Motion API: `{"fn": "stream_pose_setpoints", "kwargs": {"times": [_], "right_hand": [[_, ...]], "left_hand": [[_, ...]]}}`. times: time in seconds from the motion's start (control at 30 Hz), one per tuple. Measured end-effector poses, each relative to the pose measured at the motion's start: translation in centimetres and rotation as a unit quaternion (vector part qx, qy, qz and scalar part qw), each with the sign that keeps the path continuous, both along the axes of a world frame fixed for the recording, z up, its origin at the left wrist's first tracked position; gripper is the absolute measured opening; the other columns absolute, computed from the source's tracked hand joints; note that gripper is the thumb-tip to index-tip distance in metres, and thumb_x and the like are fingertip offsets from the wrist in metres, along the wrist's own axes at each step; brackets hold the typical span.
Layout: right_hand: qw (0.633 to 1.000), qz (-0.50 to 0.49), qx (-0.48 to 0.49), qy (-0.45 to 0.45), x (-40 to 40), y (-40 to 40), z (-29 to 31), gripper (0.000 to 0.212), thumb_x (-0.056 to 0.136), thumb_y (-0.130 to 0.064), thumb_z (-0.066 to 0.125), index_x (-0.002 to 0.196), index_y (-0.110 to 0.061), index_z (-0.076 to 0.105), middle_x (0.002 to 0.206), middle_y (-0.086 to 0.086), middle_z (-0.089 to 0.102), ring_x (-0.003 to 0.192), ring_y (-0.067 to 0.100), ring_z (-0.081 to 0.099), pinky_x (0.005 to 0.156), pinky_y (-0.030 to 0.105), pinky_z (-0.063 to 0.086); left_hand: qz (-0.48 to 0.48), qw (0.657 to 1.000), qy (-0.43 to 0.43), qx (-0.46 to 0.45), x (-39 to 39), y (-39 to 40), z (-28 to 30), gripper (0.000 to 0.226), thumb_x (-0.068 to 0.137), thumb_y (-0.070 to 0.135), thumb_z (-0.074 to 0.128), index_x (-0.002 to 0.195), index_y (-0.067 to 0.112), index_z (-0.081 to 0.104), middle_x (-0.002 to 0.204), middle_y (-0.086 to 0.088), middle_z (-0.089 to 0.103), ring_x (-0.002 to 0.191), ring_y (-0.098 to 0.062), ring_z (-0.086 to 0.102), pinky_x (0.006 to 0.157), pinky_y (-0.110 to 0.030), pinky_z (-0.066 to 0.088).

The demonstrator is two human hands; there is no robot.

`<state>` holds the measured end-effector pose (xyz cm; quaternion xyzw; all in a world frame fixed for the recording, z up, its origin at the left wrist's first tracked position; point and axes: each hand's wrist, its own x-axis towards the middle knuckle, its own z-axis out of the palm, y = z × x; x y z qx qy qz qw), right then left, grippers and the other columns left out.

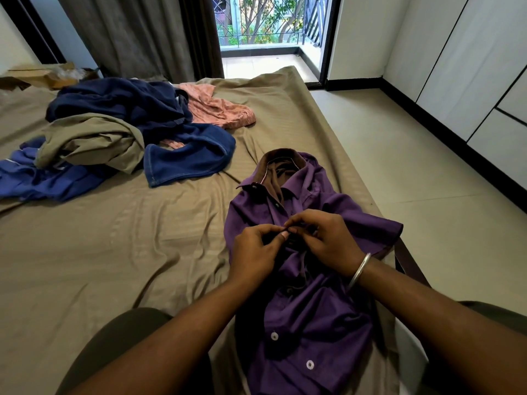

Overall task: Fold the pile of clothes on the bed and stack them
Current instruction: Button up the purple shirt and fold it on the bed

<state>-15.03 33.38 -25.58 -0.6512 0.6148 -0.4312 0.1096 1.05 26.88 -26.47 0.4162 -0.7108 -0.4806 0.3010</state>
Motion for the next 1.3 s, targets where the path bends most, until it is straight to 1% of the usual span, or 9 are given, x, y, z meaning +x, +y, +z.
{"fn": "stream_pose_setpoints", "kwargs": {"times": [0.13,0.43,0.53,0.67,0.87,1.0,1.13,1.2,1.3], "right_hand": [[1.0,0.003,0.006,-0.006,0.1,0.0,-0.1,0.017,0.088,-0.004,0.067,0.103,-0.012,0.072,0.094,-0.002,0.07,0.086,0.007,0.066,0.077,0.023,0.055],[0.996,0.001,0.03,-0.087,0.1,-0.1,-0.1,0.015,0.089,-0.003,0.067,0.102,-0.009,0.072,0.094,-0.001,0.072,0.088,0.007,0.068,0.079,0.023,0.056],[0.994,-0.002,0.036,-0.101,0.2,-0.1,-0.3,0.015,0.088,-0.004,0.069,0.102,-0.01,0.073,0.094,-0.001,0.073,0.087,0.005,0.069,0.078,0.02,0.055],[0.993,-0.005,0.056,-0.103,0.0,-0.2,-0.4,0.018,0.085,-0.013,0.075,0.103,-0.013,0.073,0.098,-0.003,0.07,0.091,0.01,0.068,0.078,0.031,0.059],[0.992,0.012,0.085,-0.093,-0.2,-0.1,-0.2,0.026,0.081,-0.009,0.077,0.107,-0.015,0.072,0.105,-0.003,0.069,0.093,0.008,0.067,0.079,0.03,0.059],[0.995,0.002,0.063,-0.083,-0.1,0.1,-0.4,0.033,0.082,-0.008,0.076,0.114,-0.016,0.069,0.113,0.0,0.062,0.09,0.011,0.067,0.077,0.022,0.057],[0.993,-0.075,0.066,-0.057,-0.1,0.0,-0.8,0.039,0.08,0.008,0.063,0.113,-0.013,0.07,0.112,0.004,0.06,0.094,0.014,0.064,0.079,0.014,0.052],[0.992,-0.093,0.086,-0.028,-0.2,0.0,-0.7,0.039,0.078,0.009,0.059,0.108,-0.012,0.072,0.109,0.003,0.067,0.096,0.015,0.066,0.085,0.02,0.053],[0.99,-0.104,0.098,0.0,-0.3,0.2,-0.7,0.028,0.082,0.0,0.061,0.103,-0.014,0.074,0.102,-0.001,0.072,0.091,0.01,0.066,0.087,0.031,0.056]], "left_hand": [[-0.03,0.995,-0.054,-0.079,0.0,0.2,0.3,0.017,0.096,0.027,0.06,0.104,0.023,0.074,0.092,0.011,0.075,0.083,0.006,0.066,0.075,-0.022,0.054],[-0.044,0.99,-0.091,-0.095,-0.1,0.0,0.4,0.021,0.1,0.034,0.052,0.098,0.023,0.07,0.084,0.007,0.071,0.076,-0.005,0.064,0.069,-0.034,0.051],[-0.048,0.996,-0.064,-0.047,-0.1,0.0,0.4,0.02,0.1,0.029,0.053,0.097,0.019,0.071,0.084,0.005,0.072,0.078,-0.006,0.065,0.071,-0.031,0.05],[-0.032,0.999,-0.033,0.007,-0.2,0.0,0.3,0.017,0.097,0.028,0.059,0.094,0.018,0.073,0.082,0.005,0.073,0.078,-0.009,0.068,0.071,-0.032,0.054],[-0.003,0.995,-0.022,0.097,-0.4,-0.1,-0.2,0.014,0.093,0.021,0.062,0.085,0.016,0.072,0.066,0.003,0.066,0.057,-0.011,0.057,0.058,-0.031,0.044],[0.004,0.992,-0.049,0.12,-0.3,-0.1,0.6,0.015,0.089,0.023,0.067,0.076,0.017,0.07,0.056,0.006,0.063,0.051,-0.007,0.056,0.057,-0.028,0.045],[-0.057,0.974,-0.152,0.16,0.2,0.2,2.1,0.026,0.081,0.017,0.071,0.056,0.015,0.064,0.042,0.006,0.056,0.038,-0.005,0.052,0.049,-0.017,0.04],[-0.1,0.957,-0.179,0.207,0.5,0.5,2.7,0.031,0.081,0.01,0.068,0.051,0.011,0.058,0.04,0.001,0.053,0.035,-0.009,0.05,0.046,-0.019,0.039],[-0.135,0.942,-0.182,0.248,0.9,1.0,3.3,0.018,0.081,0.008,0.066,0.064,0.008,0.061,0.05,-0.004,0.058,0.039,-0.019,0.059,0.05,-0.025,0.044]]}}
